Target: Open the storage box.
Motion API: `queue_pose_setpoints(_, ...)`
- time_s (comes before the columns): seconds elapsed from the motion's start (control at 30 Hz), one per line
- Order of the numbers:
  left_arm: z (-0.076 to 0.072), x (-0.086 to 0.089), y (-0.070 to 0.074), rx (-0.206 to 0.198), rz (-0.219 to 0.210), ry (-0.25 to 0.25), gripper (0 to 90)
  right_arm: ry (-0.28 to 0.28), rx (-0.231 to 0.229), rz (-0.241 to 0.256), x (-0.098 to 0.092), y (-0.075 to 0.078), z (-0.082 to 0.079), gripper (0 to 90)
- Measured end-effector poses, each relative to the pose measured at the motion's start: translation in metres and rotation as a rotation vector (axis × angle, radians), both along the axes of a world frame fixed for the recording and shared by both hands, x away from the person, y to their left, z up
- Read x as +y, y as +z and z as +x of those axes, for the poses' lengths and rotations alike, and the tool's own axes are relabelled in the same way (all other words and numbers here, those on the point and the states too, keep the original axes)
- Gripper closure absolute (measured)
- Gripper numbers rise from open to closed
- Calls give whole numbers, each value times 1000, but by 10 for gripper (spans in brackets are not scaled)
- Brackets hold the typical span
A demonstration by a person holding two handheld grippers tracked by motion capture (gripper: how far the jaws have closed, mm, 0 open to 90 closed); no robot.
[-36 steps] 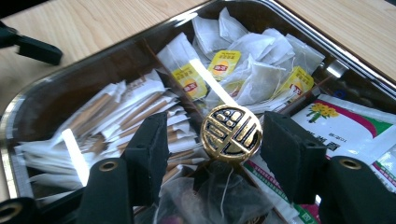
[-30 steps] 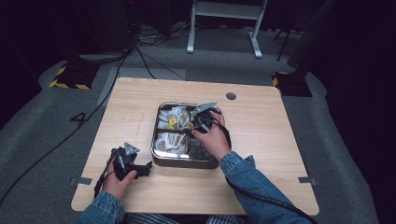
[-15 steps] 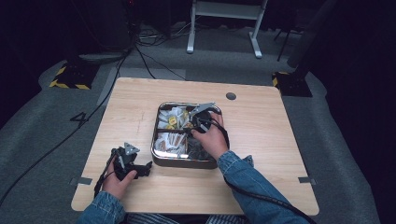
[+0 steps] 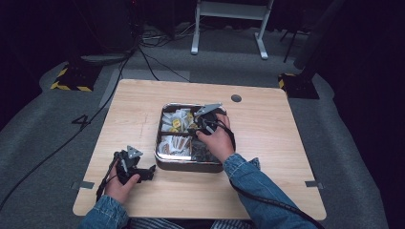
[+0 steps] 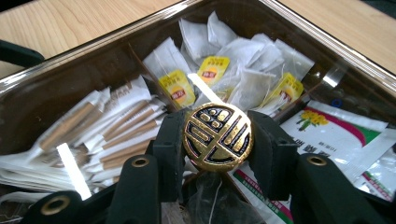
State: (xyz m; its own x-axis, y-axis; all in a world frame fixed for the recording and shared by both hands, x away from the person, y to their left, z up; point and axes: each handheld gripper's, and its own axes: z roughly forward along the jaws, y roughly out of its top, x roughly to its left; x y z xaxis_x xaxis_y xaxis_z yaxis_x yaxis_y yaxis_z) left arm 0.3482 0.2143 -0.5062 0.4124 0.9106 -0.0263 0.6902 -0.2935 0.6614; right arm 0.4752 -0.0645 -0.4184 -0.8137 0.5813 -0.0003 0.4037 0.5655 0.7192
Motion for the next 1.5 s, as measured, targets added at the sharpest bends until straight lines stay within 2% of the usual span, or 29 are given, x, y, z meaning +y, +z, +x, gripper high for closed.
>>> queue_pose_setpoints(0.37,0,0,0,0,0,0,0,2,-41,36,-8,30,-7,592)
queue_pose_setpoints(0.47,0,0,0,0,0,0,0,-5,-40,46,-12,37,-10,592)
queue_pose_setpoints(0.83,0,0,0,0,0,-2,0,-27,-64,55,-32,54,-16,592)
queue_pose_setpoints(1.1,0,0,0,1,1,-4,0,-59,-77,59,-57,63,-19,592)
queue_pose_setpoints(1.5,1,0,0,1,-1,-4,0,-96,-104,58,-105,73,-23,592)
